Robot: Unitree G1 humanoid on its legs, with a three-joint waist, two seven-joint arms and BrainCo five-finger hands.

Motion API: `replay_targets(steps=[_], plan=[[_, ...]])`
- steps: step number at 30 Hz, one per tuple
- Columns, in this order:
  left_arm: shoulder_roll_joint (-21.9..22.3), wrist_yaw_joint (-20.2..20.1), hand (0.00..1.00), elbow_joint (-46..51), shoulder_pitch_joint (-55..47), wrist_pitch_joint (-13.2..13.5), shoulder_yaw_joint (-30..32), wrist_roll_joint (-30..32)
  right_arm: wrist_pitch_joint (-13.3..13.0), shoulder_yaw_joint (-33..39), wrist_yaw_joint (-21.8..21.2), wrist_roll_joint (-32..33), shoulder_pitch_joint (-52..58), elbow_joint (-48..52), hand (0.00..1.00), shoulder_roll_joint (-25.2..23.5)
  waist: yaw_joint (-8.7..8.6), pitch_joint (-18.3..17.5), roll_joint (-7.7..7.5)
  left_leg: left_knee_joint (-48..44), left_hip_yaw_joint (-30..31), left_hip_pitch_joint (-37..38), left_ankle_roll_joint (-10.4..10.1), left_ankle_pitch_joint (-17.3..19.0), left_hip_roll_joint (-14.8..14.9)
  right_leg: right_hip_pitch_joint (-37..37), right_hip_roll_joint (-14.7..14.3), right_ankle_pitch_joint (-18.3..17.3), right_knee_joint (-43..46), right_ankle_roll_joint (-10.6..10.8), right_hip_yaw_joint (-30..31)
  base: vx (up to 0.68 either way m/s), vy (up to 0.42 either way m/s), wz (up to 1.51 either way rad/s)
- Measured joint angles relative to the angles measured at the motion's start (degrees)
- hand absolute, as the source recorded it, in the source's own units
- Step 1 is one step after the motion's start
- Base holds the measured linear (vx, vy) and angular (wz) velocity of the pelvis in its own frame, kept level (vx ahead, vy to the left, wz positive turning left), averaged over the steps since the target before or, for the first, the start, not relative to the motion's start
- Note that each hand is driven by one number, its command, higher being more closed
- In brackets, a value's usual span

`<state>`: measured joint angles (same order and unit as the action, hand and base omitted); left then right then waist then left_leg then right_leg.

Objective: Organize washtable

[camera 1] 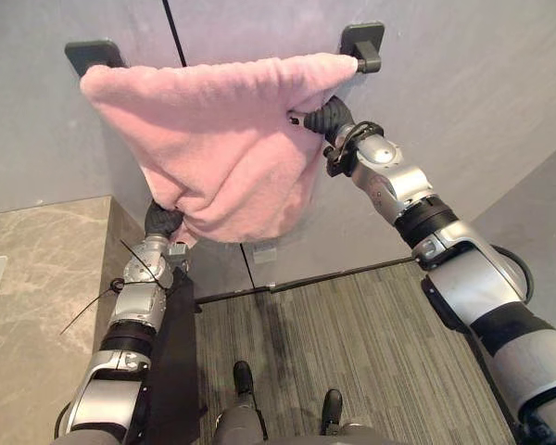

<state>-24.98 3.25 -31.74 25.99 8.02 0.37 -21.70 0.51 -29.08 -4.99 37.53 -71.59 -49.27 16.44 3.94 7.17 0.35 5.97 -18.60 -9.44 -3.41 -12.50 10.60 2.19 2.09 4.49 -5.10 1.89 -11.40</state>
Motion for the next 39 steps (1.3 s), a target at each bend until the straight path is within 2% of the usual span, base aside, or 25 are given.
replay_targets(steps=[9,10,16,20,31,36,39], plan=[[0.01,0.12,1.00,-2.22,0.32,0.00,0.04,0.00,-0.09,0.00,-0.23,-2.15,0.99,-0.01,1.00,-0.42,-0.06,0.00,0.01,0.00,0.11,0.45,-0.08,-0.09,0.12,-0.30,-0.08,-0.02,0.08,-0.02,0.22,0.02,-0.007,-0.01],[0.00,0.14,0.00,-2.64,0.32,-0.02,0.04,0.00,-0.15,0.00,-0.26,-2.15,1.73,-0.01,0.00,-0.48,-0.06,0.00,0.01,0.01,0.19,0.58,-0.08,-0.09,0.16,-0.43,-0.10,-0.03,0.13,-0.04,0.20,0.00,0.000,0.00],[0.00,0.68,0.00,-3.44,0.33,-0.04,0.05,-0.01,-0.30,-0.02,-0.17,-2.24,2.73,-0.01,0.00,-0.53,-0.08,0.00,0.01,0.02,0.54,0.61,-0.32,0.16,0.17,-0.56,-0.11,-0.03,0.17,-0.05,0.04,0.00,0.000,0.00],[-0.04,0.80,0.00,-4.11,0.33,-0.09,0.34,-0.02,-1.42,-0.01,-0.04,-2.40,4.03,0.00,0.00,-0.51,-0.03,0.00,0.00,0.02,0.81,0.61,-0.31,0.15,0.13,-0.81,-0.11,-0.03,0.02,-0.04,-0.37,0.00,0.000,0.03],[-0.57,0.92,0.00,-4.04,0.33,-0.08,1.30,-0.14,-1.50,0.50,-0.01,-3.81,5.17,0.08,0.00,-0.10,-0.05,-0.06,-0.04,0.00,0.91,0.65,-0.09,-0.10,0.01,-1.00,-0.06,-0.03,0.00,-0.04,-0.55,0.00,0.000,0.00],[-0.86,2.69,0.00,1.11,0.25,0.03,7.35,-0.22,-1.38,4.75,0.22,-3.80,9.97,3.08,0.00,2.58,0.01,-0.10,-0.10,0.00,1.02,1.09,-0.09,-0.09,-0.06,-1.81,-0.06,-0.03,-0.13,-0.04,-0.95,0.00,-0.002,0.03],[-3.57,4.55,0.00,5.42,-0.31,0.30,11.99,-0.32,-1.20,8.28,0.48,-3.88,13.98,5.38,0.00,6.17,0.03,-0.14,-0.15,0.00,1.00,1.24,-0.11,-0.06,-0.04,-1.97,-0.07,-0.04,-0.16,-0.04,-0.97,0.00,-0.001,0.01]])
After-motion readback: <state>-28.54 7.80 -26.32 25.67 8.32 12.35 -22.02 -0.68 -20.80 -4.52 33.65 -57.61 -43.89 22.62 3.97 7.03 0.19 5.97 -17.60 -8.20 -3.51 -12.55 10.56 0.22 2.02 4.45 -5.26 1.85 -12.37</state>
